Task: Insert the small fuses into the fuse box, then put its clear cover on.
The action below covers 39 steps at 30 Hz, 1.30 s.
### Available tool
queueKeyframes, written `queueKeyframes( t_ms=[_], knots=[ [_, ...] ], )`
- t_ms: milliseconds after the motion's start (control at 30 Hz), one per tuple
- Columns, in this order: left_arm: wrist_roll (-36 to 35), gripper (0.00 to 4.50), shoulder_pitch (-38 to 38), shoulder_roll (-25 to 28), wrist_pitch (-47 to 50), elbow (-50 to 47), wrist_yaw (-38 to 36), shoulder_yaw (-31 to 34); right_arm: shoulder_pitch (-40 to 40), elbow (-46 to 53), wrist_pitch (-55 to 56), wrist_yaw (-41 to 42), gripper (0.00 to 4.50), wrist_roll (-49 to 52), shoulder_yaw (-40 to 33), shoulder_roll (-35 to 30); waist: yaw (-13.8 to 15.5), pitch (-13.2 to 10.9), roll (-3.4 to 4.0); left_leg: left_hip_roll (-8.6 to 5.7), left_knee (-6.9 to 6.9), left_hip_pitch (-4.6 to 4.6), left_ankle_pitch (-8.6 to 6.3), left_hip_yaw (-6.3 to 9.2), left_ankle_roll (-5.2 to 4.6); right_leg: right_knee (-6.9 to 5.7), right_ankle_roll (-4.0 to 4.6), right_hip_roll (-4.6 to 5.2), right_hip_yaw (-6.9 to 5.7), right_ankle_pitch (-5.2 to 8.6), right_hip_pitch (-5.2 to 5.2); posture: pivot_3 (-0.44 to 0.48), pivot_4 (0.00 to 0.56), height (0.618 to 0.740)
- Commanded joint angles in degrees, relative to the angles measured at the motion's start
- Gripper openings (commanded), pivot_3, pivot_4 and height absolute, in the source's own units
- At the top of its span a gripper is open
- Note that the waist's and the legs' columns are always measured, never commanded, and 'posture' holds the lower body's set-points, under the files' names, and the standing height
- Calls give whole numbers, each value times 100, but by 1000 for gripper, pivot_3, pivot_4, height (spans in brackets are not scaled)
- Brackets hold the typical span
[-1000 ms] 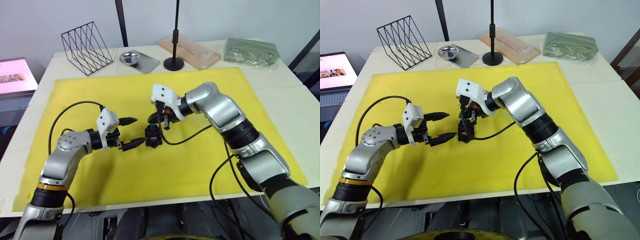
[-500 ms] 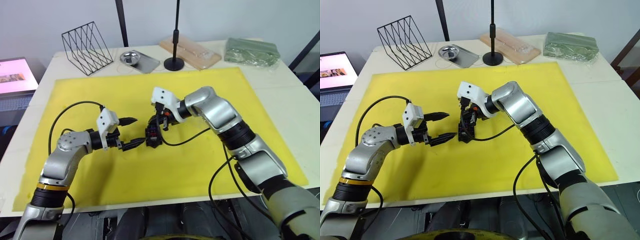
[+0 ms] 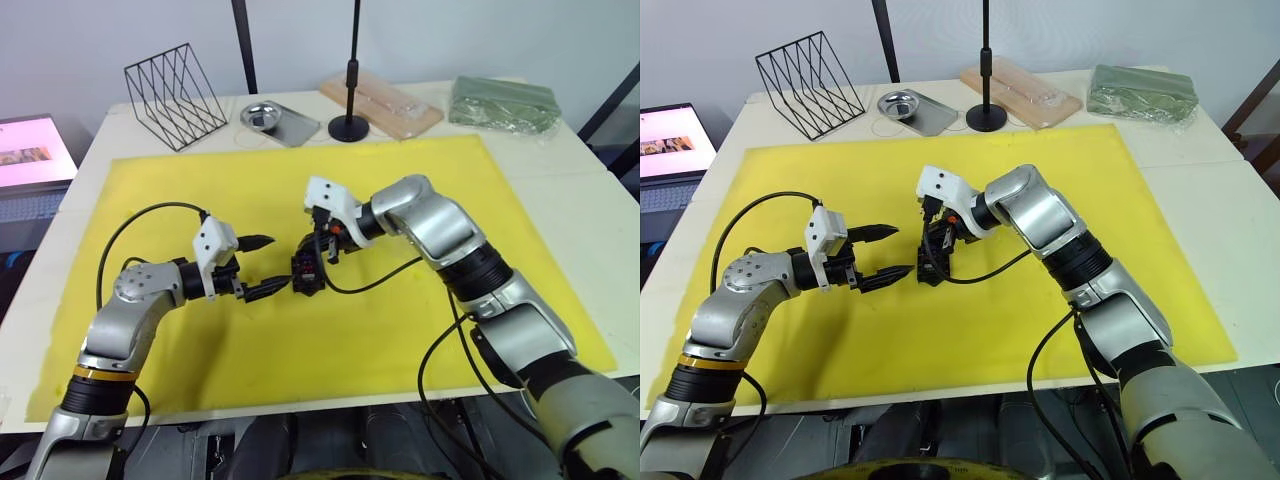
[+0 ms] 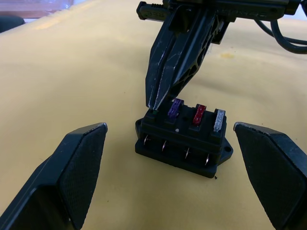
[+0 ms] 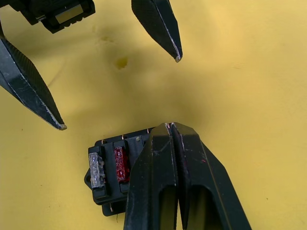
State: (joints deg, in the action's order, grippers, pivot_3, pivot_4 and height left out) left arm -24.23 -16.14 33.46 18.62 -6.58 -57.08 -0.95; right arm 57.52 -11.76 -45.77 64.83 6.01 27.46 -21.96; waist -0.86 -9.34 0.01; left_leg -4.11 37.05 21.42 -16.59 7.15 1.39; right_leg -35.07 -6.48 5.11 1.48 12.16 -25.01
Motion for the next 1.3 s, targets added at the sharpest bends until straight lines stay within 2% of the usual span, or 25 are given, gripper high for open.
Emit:
queueKeyframes(
  t_ms=[33, 300, 700, 967, 1300],
  knots=[
    [8, 4500, -74, 48, -52, -43, 5, 78, -105, -124, 31, -85, 38, -33, -60, -19, 1, 0, -1, 0, 0, 0, 0, 0, 0, 0, 0, 0, 0, 0, 0, 0, 150, 740],
    [14, 4500, -67, 62, -51, -43, 6, 81, -325, -506, -26, -125, 38, 12, -157, 29, 12, 4, -3, -1, 1, -4, 0, 1, 0, 0, 0, 1, -1, 0, 7, 0, 150, 740],
    [13, 4500, -71, 92, -50, -36, -3, 97, -399, -410, -56, -132, 38, 172, -258, 86, 12, 8, -4, -2, 2, -6, 0, 2, 0, 0, 0, 1, -2, 0, 11, 0, 150, 740],
    [31, 4500, -90, 123, -105, 23, -54, 107, -282, 120, -171, -94, 38, 561, -591, 147, -2, 8, -4, -1, 1, -5, 0, 2, 0, 0, 0, 1, -2, 0, 8, 0, 150, 740],
    [26, 4500, -134, 169, -172, 88, -107, 117, -122, 1032, -976, -455, 38, 1158, -1249, 43, 8, 8, -4, -1, 1, 1, 0, 4, 0, 0, 0, 2, -2, 0, 1, 0, 150, 740]
  ],
)
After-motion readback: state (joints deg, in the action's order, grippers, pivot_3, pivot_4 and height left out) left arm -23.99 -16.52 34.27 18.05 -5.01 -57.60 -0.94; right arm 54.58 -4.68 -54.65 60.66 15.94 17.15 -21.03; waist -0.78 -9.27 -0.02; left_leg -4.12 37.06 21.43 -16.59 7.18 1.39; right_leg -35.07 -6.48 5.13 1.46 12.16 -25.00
